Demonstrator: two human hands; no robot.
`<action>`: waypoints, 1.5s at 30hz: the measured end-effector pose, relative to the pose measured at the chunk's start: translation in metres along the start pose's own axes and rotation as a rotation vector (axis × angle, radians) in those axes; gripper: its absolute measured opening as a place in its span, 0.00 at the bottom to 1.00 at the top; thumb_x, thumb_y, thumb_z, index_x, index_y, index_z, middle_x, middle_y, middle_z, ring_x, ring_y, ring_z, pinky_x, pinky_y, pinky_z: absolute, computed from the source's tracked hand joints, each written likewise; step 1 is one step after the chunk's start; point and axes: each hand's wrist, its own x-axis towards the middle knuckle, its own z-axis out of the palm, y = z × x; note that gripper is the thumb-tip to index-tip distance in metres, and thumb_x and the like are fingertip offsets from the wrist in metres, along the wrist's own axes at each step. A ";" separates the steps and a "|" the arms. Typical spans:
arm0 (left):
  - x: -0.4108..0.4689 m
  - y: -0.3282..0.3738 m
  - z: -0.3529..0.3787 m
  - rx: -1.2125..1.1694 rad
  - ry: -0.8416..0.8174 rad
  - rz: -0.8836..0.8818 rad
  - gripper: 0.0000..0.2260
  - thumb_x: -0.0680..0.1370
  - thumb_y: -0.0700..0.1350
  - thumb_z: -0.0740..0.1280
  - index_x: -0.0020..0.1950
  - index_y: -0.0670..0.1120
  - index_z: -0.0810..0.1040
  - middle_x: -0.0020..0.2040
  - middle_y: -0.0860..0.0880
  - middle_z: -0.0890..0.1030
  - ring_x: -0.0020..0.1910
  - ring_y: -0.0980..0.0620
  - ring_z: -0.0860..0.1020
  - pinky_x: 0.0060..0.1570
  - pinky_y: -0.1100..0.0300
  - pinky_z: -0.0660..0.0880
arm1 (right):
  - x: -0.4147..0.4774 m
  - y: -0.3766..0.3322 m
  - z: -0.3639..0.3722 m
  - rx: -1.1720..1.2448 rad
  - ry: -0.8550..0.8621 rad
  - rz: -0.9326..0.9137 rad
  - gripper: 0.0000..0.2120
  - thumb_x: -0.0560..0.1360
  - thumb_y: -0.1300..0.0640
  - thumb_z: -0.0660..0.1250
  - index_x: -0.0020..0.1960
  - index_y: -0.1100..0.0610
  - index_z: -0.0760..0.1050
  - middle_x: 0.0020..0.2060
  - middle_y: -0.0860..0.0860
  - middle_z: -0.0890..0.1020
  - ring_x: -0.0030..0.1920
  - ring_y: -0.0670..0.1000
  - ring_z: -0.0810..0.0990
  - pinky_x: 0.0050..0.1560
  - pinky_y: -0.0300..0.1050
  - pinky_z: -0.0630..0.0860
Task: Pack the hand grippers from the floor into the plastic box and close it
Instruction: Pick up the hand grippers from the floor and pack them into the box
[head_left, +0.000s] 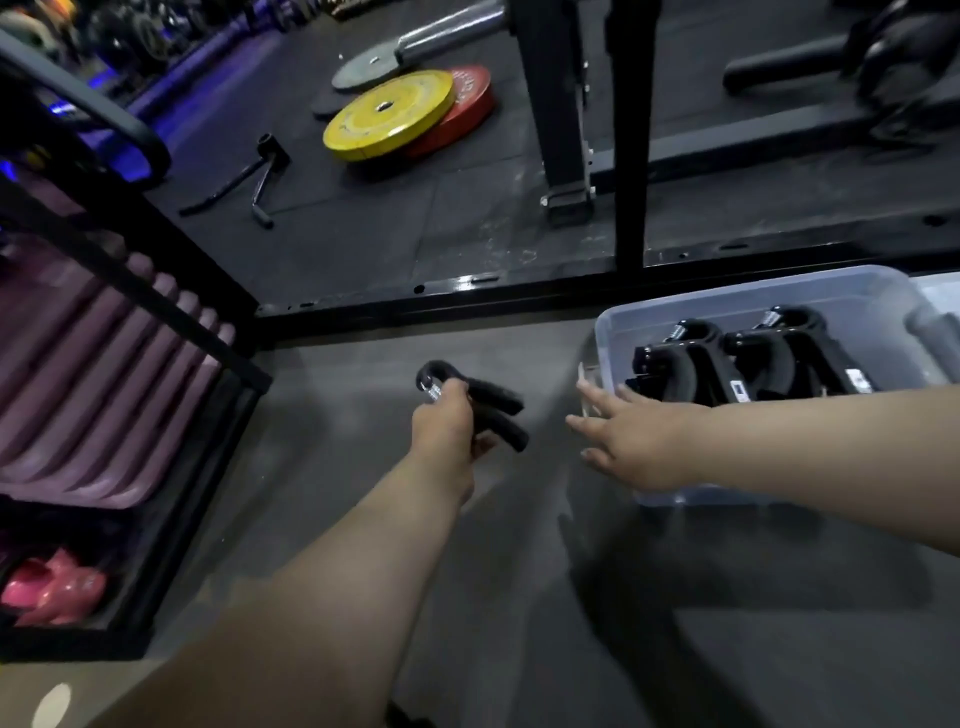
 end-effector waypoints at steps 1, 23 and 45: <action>-0.006 0.008 0.003 -0.027 -0.051 0.009 0.11 0.80 0.47 0.62 0.59 0.43 0.75 0.47 0.44 0.79 0.40 0.48 0.78 0.40 0.53 0.79 | -0.004 0.001 -0.004 0.062 -0.023 -0.010 0.28 0.84 0.45 0.47 0.80 0.55 0.49 0.79 0.57 0.42 0.78 0.63 0.45 0.77 0.57 0.48; -0.143 0.038 0.085 0.199 -0.534 0.050 0.18 0.81 0.55 0.63 0.48 0.39 0.77 0.42 0.40 0.83 0.43 0.42 0.84 0.42 0.50 0.81 | -0.109 0.051 -0.044 0.458 0.353 0.003 0.25 0.75 0.49 0.61 0.69 0.52 0.60 0.58 0.56 0.78 0.55 0.56 0.79 0.56 0.52 0.75; -0.057 -0.086 0.120 1.355 -0.332 0.854 0.25 0.84 0.54 0.48 0.80 0.49 0.56 0.81 0.53 0.49 0.79 0.54 0.41 0.77 0.51 0.42 | -0.139 0.191 -0.014 0.418 0.250 0.635 0.16 0.75 0.59 0.55 0.38 0.63 0.78 0.23 0.56 0.81 0.30 0.55 0.83 0.32 0.41 0.75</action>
